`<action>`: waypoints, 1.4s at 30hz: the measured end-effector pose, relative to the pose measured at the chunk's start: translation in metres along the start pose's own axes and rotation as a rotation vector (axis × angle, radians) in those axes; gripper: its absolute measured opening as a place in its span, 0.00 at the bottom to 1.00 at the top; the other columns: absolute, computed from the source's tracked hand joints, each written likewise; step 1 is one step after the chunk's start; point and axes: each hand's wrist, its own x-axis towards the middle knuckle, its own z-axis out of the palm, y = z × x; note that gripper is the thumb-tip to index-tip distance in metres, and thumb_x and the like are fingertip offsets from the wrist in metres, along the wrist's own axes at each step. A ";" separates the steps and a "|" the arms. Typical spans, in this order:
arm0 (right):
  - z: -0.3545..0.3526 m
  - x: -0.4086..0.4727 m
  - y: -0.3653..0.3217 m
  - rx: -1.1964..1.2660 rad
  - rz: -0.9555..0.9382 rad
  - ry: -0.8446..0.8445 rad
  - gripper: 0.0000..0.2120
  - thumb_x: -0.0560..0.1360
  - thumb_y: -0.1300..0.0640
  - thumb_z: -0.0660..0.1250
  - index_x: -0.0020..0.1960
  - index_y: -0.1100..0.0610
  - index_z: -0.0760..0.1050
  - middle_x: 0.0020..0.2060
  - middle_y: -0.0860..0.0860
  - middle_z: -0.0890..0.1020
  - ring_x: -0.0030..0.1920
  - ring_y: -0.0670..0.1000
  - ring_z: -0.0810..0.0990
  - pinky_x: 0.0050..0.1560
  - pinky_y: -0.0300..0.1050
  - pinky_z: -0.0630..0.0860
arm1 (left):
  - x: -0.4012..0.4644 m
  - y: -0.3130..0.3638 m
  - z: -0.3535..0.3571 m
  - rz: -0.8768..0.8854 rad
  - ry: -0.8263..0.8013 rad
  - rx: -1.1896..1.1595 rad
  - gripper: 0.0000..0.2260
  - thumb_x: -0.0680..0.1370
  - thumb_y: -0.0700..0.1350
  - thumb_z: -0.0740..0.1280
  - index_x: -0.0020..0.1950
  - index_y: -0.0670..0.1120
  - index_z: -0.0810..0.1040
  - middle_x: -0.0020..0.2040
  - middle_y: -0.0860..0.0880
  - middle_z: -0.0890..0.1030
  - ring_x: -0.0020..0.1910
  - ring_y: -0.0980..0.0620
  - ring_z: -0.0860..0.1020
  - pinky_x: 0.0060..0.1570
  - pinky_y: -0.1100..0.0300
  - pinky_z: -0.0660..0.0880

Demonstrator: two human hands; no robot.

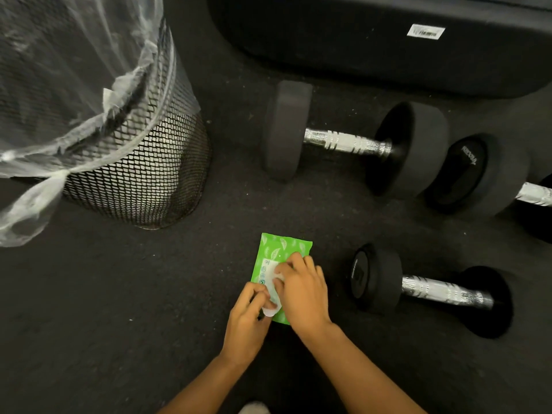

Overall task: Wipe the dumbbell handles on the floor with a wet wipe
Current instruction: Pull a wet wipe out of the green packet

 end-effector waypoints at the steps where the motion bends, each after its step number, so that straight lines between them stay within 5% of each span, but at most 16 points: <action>1: 0.001 0.002 -0.001 -0.012 0.000 -0.034 0.09 0.75 0.55 0.65 0.53 0.55 0.78 0.51 0.51 0.75 0.52 0.52 0.73 0.49 0.47 0.69 | -0.001 -0.001 0.001 0.003 -0.002 -0.001 0.23 0.62 0.24 0.73 0.45 0.48 0.73 0.46 0.57 0.70 0.44 0.63 0.72 0.43 0.74 0.70; 4: 0.001 0.006 -0.003 -0.019 -0.016 -0.079 0.13 0.79 0.58 0.57 0.61 0.57 0.72 0.58 0.52 0.71 0.58 0.52 0.69 0.56 0.46 0.65 | -0.001 -0.002 0.001 0.016 0.001 -0.002 0.21 0.62 0.24 0.73 0.43 0.45 0.73 0.46 0.56 0.70 0.43 0.61 0.72 0.41 0.70 0.72; 11: -0.004 0.013 -0.002 0.034 -0.090 -0.217 0.10 0.77 0.62 0.58 0.58 0.61 0.71 0.57 0.55 0.71 0.55 0.53 0.72 0.54 0.44 0.68 | -0.001 -0.003 0.000 0.010 -0.009 -0.008 0.23 0.65 0.25 0.72 0.44 0.51 0.70 0.46 0.58 0.68 0.43 0.60 0.73 0.41 0.68 0.73; 18: -0.020 0.032 0.011 0.335 -0.015 -0.485 0.04 0.73 0.61 0.63 0.40 0.57 0.74 0.43 0.53 0.76 0.46 0.53 0.76 0.46 0.45 0.72 | 0.000 -0.004 -0.001 0.047 -0.019 0.012 0.23 0.64 0.27 0.74 0.43 0.51 0.69 0.46 0.56 0.69 0.44 0.60 0.73 0.42 0.66 0.73; 24: -0.043 0.046 0.020 0.445 -0.062 -0.676 0.08 0.72 0.64 0.64 0.36 0.57 0.75 0.30 0.45 0.73 0.34 0.42 0.70 0.32 0.32 0.64 | -0.002 -0.007 0.000 0.028 -0.038 0.043 0.23 0.64 0.27 0.74 0.43 0.51 0.68 0.46 0.56 0.68 0.42 0.60 0.72 0.37 0.69 0.71; 29: -0.044 0.043 0.023 0.492 -0.042 -0.528 0.02 0.71 0.63 0.67 0.44 0.61 0.77 0.39 0.49 0.76 0.42 0.46 0.74 0.41 0.36 0.69 | -0.001 -0.007 0.000 0.018 -0.036 0.045 0.22 0.64 0.28 0.74 0.43 0.50 0.68 0.47 0.57 0.68 0.44 0.60 0.73 0.39 0.71 0.70; 34: -0.026 0.030 0.016 0.419 0.021 -0.346 0.07 0.70 0.60 0.71 0.45 0.58 0.74 0.46 0.50 0.73 0.44 0.49 0.74 0.44 0.41 0.71 | -0.001 -0.006 0.002 0.008 -0.029 0.050 0.22 0.64 0.28 0.74 0.43 0.51 0.69 0.47 0.57 0.68 0.44 0.61 0.73 0.42 0.70 0.72; 39: -0.034 0.031 0.018 0.510 0.062 -0.253 0.04 0.71 0.62 0.70 0.42 0.58 0.75 0.38 0.46 0.73 0.40 0.47 0.74 0.37 0.32 0.68 | 0.000 -0.007 0.001 0.013 -0.035 0.059 0.23 0.64 0.29 0.75 0.43 0.51 0.68 0.48 0.57 0.68 0.47 0.61 0.73 0.45 0.71 0.72; 42: -0.054 0.039 0.024 0.691 0.144 -0.203 0.10 0.70 0.62 0.70 0.35 0.53 0.71 0.33 0.46 0.74 0.34 0.43 0.73 0.32 0.29 0.66 | 0.002 -0.006 0.001 0.010 -0.038 0.068 0.23 0.65 0.30 0.75 0.42 0.53 0.67 0.47 0.59 0.67 0.48 0.61 0.73 0.47 0.72 0.71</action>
